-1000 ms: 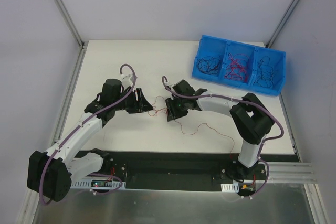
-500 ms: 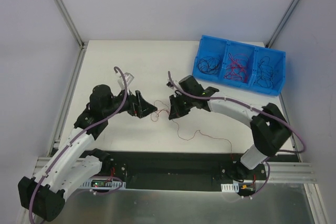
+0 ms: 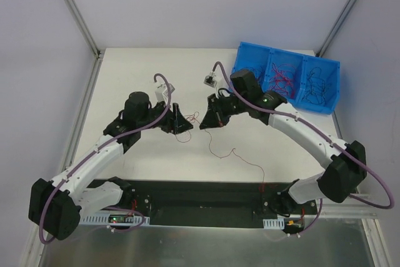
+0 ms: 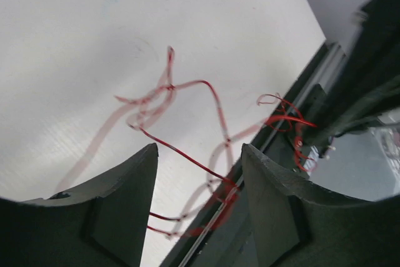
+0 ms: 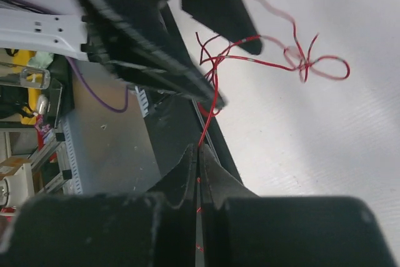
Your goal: Untangle the cables
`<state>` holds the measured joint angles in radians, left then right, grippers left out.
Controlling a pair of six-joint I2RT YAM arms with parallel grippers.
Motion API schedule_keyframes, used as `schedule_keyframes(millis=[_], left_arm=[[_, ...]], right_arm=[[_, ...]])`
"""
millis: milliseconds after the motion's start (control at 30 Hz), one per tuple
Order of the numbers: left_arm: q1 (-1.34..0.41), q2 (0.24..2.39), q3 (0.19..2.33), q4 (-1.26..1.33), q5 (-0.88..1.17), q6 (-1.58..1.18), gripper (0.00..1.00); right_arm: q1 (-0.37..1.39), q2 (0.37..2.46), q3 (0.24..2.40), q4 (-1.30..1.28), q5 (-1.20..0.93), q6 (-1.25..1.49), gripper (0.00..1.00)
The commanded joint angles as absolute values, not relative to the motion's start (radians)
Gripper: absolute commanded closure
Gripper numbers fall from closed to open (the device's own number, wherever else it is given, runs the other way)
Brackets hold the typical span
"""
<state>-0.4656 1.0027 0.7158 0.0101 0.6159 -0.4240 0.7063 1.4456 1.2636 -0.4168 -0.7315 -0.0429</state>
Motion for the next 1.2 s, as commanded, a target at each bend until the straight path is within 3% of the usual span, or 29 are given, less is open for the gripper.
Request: schedule_keyframes(millis=[0, 67, 200, 467, 567, 833, 1167], left_arm=[[-0.469, 1.069, 0.781, -0.063, 0.421, -0.428, 0.48], [-0.469, 1.126, 0.79, -0.087, 0.368, -0.431, 0.51], [-0.466, 1.23, 0.802, -0.11, 0.279, -0.471, 0.68], [-0.396, 1.364, 0.727, -0.111, 0.288, -0.545, 0.68], [-0.396, 1.266, 0.686, -0.072, 0.29, -0.548, 0.61], [-0.39, 1.022, 0.731, -0.092, 0.409, -0.551, 0.31], [-0.388, 1.072, 1.087, -0.256, 0.62, -0.437, 0.18]], right_arm=[[0.703, 1.345, 1.331, -0.394, -0.836, -0.005, 1.0], [0.703, 1.313, 1.336, -0.338, -0.88, 0.055, 1.0], [0.698, 1.246, 1.393, -0.304, -0.887, 0.101, 1.0], [0.606, 1.121, 1.592, -0.38, -0.675, 0.074, 1.0], [0.588, 1.126, 1.626, -0.436, -0.594, 0.031, 1.0], [0.528, 1.166, 1.707, -0.44, -0.404, 0.026, 1.0], [0.328, 1.319, 2.005, -0.468, -0.189, -0.024, 1.0]])
